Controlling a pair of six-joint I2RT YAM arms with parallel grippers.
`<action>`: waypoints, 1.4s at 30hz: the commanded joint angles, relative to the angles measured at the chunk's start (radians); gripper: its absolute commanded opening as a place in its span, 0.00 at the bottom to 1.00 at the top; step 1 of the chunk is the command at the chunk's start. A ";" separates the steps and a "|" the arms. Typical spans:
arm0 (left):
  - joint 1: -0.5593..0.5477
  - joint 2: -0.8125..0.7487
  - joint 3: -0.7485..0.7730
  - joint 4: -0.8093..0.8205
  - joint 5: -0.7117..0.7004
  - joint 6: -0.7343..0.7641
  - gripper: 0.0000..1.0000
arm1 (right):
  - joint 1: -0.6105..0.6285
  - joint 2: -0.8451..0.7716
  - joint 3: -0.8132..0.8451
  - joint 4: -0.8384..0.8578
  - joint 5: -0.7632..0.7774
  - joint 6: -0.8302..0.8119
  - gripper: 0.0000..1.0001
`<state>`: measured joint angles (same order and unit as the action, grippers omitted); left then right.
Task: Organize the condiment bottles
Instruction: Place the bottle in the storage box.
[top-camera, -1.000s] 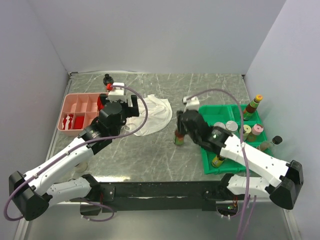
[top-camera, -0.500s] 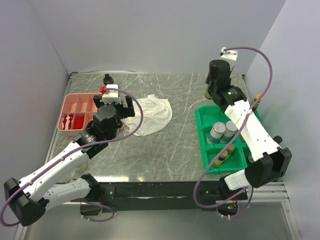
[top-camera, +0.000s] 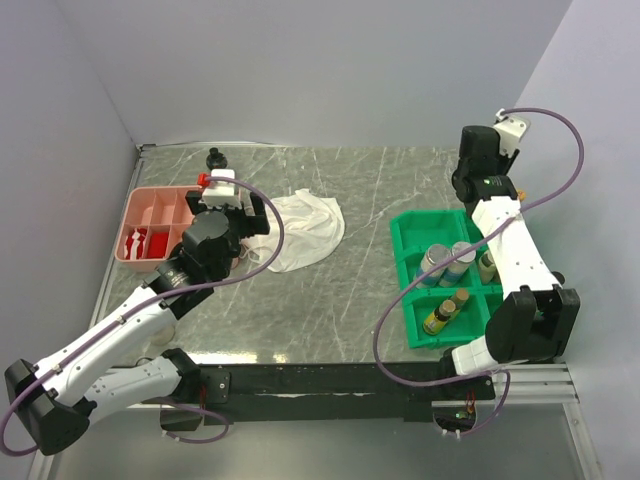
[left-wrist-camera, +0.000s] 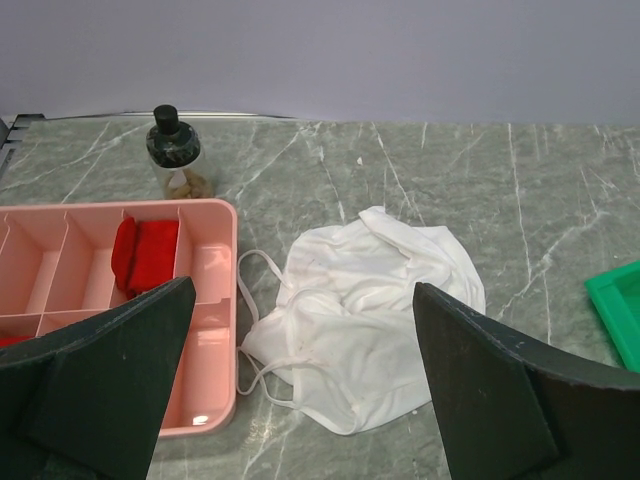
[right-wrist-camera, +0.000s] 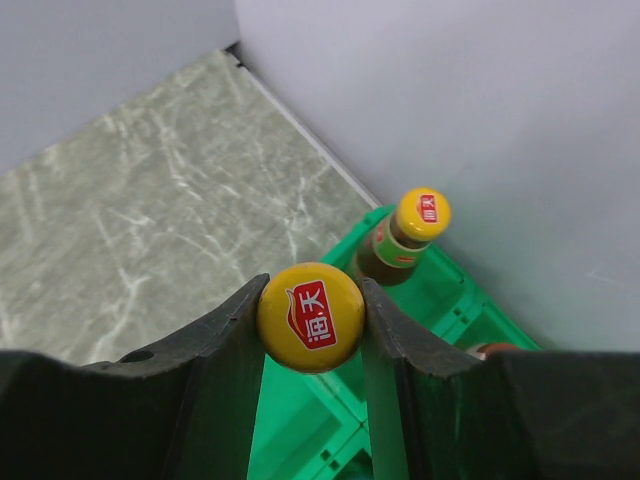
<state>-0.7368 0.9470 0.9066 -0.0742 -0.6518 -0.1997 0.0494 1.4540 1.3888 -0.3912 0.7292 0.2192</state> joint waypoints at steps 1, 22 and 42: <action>-0.004 0.003 0.028 0.014 0.011 0.009 0.97 | -0.040 -0.023 -0.014 0.184 0.026 -0.003 0.00; -0.003 0.015 0.028 0.014 0.007 0.025 0.97 | -0.105 0.023 -0.120 0.279 -0.044 -0.018 0.00; -0.003 0.007 0.028 0.016 -0.003 0.031 0.97 | -0.140 0.128 -0.097 0.201 -0.140 0.014 0.28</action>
<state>-0.7372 0.9684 0.9066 -0.0792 -0.6521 -0.1780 -0.0834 1.5951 1.2366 -0.2417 0.5579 0.2214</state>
